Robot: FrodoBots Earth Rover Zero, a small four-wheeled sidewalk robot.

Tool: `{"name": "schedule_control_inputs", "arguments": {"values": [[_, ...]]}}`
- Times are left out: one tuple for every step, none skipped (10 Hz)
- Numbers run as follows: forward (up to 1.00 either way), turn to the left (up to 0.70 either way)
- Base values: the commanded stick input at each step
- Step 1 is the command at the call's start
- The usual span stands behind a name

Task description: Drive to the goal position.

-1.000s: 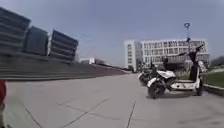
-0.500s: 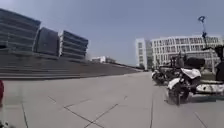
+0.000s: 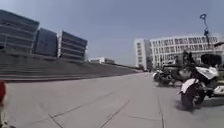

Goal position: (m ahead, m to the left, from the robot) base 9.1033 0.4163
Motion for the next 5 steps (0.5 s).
{"name": "schedule_control_inputs", "arguments": {"values": [[0.70,-0.01],[0.70,-0.01],[0.70,-0.01],[0.70,-0.01],[0.70,-0.01]]}}
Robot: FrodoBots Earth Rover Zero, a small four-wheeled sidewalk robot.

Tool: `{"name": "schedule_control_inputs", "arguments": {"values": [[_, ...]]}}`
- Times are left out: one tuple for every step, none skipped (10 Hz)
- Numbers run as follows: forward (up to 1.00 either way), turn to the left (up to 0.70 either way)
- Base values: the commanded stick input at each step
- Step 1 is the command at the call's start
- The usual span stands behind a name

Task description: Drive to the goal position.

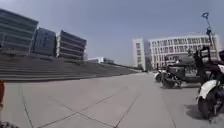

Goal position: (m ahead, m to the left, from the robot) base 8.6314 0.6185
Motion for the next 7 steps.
{"name": "schedule_control_inputs", "arguments": {"values": [[0.70,-0.01],[0.70,-0.01],[0.70,-0.01],[0.70,-0.01],[0.70,-0.01],[0.70,-0.01],[0.70,-0.01]]}}
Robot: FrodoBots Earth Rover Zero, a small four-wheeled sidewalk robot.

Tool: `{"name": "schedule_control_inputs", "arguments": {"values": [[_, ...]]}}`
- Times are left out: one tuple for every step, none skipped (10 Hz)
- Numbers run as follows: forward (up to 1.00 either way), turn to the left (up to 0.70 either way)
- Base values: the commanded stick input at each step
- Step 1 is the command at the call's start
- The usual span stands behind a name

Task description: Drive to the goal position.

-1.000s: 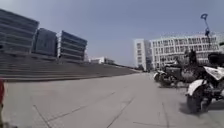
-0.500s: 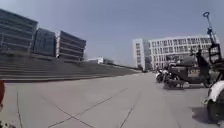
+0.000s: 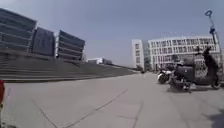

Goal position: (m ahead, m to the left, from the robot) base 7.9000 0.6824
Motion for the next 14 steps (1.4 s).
{"name": "schedule_control_inputs", "arguments": {"values": [[0.70,-0.01],[0.70,-0.01],[0.70,-0.01],[0.70,-0.01],[0.70,-0.01],[0.70,-0.01],[0.70,-0.01],[0.70,-0.01],[0.70,-0.01],[0.70,-0.01],[0.70,-0.01],[0.70,-0.01],[0.70,-0.01],[0.70,-0.01]]}}
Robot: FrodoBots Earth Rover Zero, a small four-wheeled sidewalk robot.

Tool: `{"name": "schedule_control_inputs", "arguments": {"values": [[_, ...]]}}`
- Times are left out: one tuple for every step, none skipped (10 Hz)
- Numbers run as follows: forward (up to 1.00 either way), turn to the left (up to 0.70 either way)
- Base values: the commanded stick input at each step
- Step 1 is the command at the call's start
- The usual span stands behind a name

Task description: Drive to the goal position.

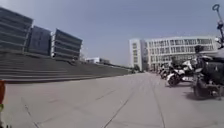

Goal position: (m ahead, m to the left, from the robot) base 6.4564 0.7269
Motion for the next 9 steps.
{"name": "schedule_control_inputs", "arguments": {"values": [[0.70,-0.01],[0.70,-0.01],[0.70,-0.01],[0.70,-0.01],[0.70,-0.01],[0.70,-0.01],[0.70,-0.07],[0.70,-0.36],[0.70,-0.36]]}}
